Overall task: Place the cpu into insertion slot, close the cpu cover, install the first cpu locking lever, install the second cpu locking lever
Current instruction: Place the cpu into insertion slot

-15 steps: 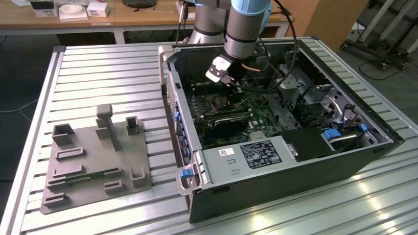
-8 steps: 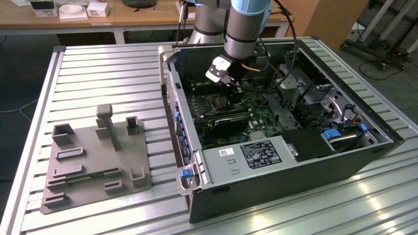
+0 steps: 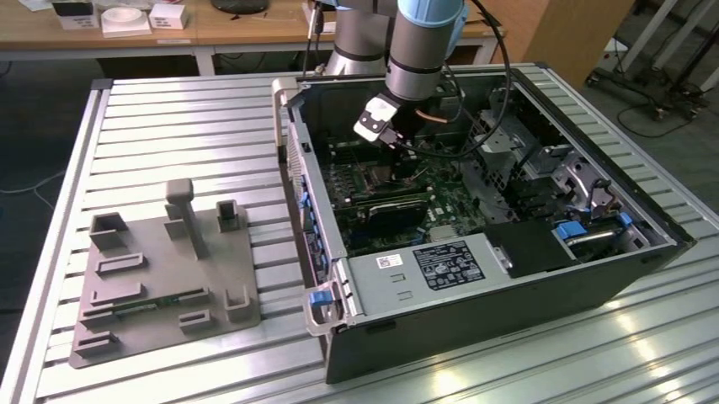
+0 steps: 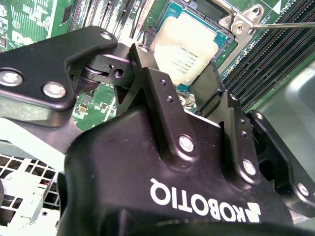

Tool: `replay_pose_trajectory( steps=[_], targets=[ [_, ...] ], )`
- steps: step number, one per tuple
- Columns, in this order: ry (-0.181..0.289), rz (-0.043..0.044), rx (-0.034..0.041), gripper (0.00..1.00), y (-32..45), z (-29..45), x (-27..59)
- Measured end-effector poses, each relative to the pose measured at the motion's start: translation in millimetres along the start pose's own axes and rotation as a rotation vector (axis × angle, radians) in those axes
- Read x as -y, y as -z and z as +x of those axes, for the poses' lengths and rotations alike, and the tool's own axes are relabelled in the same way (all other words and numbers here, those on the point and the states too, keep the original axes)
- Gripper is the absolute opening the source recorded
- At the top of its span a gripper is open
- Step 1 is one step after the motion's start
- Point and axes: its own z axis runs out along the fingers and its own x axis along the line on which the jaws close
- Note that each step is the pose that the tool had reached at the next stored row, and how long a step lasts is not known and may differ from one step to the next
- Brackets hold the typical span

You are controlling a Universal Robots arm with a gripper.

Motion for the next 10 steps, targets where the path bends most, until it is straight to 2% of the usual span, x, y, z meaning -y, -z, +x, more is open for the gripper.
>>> replay_pose_trajectory(
  steps=[10],
  targets=[
    [0.000, 0.0002, 0.0004, 0.54, -0.3, -0.2, 0.1]
  ],
)
